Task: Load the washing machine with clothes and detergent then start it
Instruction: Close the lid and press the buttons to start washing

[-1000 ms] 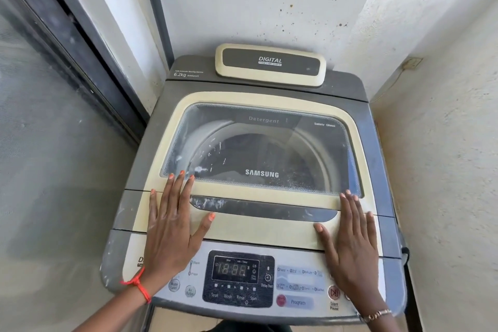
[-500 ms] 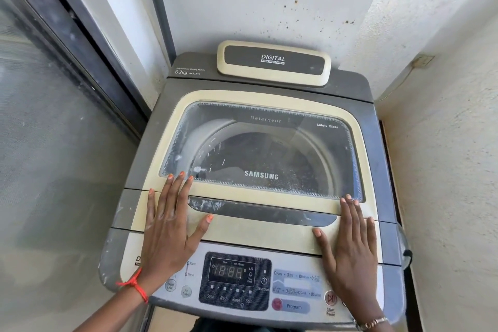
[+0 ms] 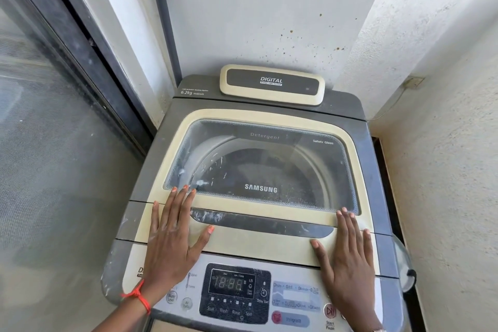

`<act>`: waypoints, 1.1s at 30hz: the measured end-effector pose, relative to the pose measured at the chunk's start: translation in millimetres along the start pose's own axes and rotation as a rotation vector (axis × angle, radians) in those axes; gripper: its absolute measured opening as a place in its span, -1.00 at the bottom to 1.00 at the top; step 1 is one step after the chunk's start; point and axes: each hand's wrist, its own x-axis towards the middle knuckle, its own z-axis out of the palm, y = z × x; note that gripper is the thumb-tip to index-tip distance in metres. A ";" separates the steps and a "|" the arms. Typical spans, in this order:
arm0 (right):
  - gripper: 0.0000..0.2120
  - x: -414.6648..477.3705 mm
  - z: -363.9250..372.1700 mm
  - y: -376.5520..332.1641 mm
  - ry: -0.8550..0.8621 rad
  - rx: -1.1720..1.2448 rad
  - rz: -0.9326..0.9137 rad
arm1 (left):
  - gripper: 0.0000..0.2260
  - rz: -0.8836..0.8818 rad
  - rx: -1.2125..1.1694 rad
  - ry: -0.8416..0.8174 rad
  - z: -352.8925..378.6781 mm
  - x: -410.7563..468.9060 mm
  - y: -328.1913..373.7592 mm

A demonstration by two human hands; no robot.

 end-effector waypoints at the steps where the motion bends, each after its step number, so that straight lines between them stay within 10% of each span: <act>1: -0.28 0.2 0.2 0.1 0.000 0.003 0.000 | -0.31 0.001 -0.001 0.001 -0.4 0.2 0.2; 33: -0.32 0.4 20.7 -50.0 0.130 0.019 -0.055 | -0.39 0.032 -0.027 0.094 15.8 1.3 41.0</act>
